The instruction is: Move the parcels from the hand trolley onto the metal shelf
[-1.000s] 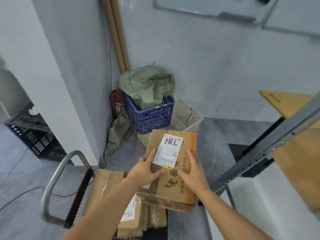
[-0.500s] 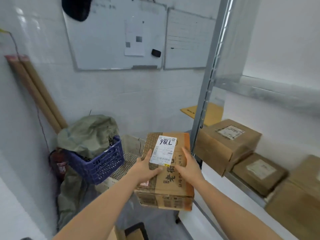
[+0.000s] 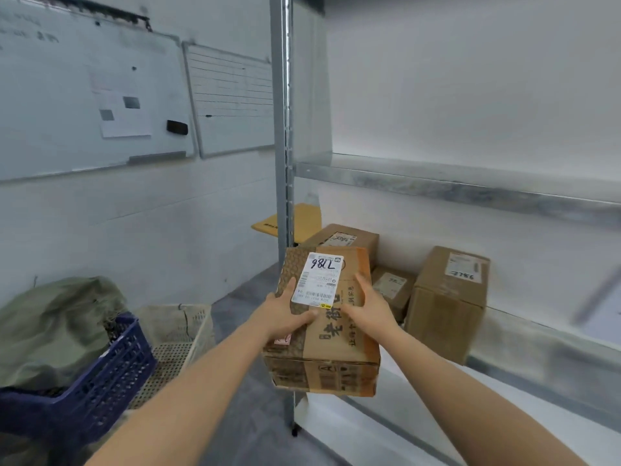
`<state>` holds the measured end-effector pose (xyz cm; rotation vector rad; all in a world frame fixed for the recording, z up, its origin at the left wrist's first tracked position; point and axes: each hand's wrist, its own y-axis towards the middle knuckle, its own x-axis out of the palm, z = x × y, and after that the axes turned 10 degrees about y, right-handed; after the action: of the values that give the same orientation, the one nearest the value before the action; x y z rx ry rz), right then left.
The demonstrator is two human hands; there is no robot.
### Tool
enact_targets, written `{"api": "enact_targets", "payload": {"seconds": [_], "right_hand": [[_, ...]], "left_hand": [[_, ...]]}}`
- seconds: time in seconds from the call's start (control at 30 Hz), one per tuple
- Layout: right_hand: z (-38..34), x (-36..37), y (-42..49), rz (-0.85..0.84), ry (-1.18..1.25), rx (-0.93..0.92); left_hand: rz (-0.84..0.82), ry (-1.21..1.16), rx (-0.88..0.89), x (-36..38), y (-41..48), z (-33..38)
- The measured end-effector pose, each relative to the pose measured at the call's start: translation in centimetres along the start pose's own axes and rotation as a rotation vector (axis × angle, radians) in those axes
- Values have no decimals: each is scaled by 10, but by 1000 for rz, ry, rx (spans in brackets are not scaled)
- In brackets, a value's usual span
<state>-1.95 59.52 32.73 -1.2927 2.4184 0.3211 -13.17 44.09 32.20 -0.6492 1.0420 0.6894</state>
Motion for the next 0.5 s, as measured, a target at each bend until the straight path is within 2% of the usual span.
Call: {"api": "enact_targets", "payload": {"seconds": [0.37,0.5], "right_hand": [[10,-94,-47,203,65,66],[8,-132,-61,265,19,52]], "left_hand": [[-26,119,206,-3,-7,104],[-32,160,264,-9,-11,144]]}}
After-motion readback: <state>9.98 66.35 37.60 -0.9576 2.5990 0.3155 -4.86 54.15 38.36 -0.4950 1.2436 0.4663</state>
